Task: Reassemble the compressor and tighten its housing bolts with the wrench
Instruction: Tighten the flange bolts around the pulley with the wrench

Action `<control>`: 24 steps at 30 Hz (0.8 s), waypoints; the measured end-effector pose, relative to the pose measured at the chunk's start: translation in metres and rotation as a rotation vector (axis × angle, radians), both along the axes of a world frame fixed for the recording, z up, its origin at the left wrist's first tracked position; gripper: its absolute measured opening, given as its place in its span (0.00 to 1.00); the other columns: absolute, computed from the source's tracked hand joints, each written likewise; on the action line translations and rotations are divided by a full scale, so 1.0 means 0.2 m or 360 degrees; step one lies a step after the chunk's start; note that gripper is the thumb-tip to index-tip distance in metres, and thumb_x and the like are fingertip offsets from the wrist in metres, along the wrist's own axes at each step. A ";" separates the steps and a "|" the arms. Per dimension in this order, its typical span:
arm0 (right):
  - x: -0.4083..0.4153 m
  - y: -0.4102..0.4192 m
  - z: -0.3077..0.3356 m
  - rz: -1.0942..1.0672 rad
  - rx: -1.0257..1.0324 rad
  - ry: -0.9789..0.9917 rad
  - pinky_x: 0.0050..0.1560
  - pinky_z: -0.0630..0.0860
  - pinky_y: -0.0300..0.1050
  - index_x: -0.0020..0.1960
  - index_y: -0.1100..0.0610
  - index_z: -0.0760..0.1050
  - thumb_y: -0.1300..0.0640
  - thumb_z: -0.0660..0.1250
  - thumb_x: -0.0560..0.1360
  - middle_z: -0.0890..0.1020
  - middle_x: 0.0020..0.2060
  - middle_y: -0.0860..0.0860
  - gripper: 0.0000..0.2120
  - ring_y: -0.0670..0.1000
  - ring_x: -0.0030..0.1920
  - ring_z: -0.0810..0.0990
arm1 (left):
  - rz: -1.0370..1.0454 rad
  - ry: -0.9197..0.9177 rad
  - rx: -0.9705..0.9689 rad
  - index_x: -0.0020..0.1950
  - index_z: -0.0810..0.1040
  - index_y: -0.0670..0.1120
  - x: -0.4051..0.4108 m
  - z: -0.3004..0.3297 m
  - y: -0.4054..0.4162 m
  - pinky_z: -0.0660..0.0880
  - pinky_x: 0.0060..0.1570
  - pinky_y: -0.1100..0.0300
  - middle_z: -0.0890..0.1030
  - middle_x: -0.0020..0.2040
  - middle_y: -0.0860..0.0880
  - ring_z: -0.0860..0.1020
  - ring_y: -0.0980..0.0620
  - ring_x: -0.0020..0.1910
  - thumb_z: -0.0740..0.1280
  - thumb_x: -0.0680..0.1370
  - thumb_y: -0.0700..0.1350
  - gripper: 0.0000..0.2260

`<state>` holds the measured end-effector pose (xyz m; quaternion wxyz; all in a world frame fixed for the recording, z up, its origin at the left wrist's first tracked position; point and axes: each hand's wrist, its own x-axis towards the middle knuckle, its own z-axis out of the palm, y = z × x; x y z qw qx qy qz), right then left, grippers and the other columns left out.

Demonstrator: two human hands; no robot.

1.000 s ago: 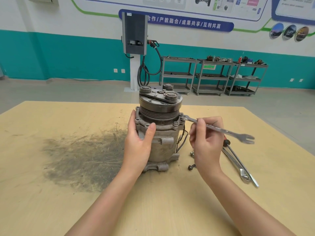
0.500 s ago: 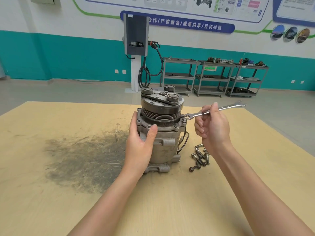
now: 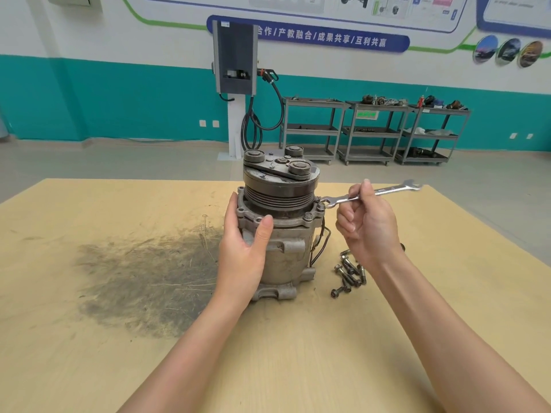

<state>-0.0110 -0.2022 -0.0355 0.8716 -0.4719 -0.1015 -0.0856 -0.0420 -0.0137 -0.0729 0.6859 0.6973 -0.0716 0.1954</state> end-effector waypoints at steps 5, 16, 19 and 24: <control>-0.04 0.03 -0.07 -0.0075 0.0137 -0.0087 0.20 0.62 0.34 0.44 0.57 0.69 0.50 0.52 0.84 0.72 0.25 0.51 0.15 0.46 0.21 0.67 | 0.0004 -0.0014 -0.0003 0.80 0.55 0.54 0.00 0.00 0.00 0.61 0.76 0.55 0.64 0.76 0.59 0.62 0.65 0.73 0.64 0.72 0.63 0.39; -0.11 0.08 -0.10 -0.0289 -0.0160 -0.0321 0.23 0.69 0.36 0.45 0.59 0.73 0.48 0.57 0.78 0.79 0.28 0.55 0.16 0.51 0.24 0.77 | 0.0010 -0.0039 0.0002 0.80 0.55 0.53 0.02 -0.01 0.00 0.61 0.72 0.63 0.65 0.74 0.61 0.62 0.68 0.71 0.64 0.72 0.63 0.40; -0.13 0.11 -0.10 -0.0588 -0.0452 -0.0438 0.24 0.69 0.37 0.45 0.59 0.73 0.50 0.57 0.82 0.78 0.26 0.53 0.14 0.52 0.24 0.77 | 0.0014 -0.0047 0.0017 0.81 0.55 0.53 0.02 -0.01 0.00 0.60 0.67 0.72 0.65 0.73 0.63 0.62 0.73 0.67 0.64 0.72 0.64 0.40; -0.17 0.17 -0.10 -0.1065 -0.1283 -0.0850 0.31 0.69 0.32 0.45 0.49 0.71 0.50 0.58 0.80 0.76 0.28 0.44 0.07 0.46 0.28 0.75 | 0.0013 -0.0058 0.0021 0.80 0.56 0.54 0.03 -0.02 0.00 0.61 0.65 0.75 0.65 0.66 0.71 0.62 0.85 0.59 0.64 0.72 0.63 0.39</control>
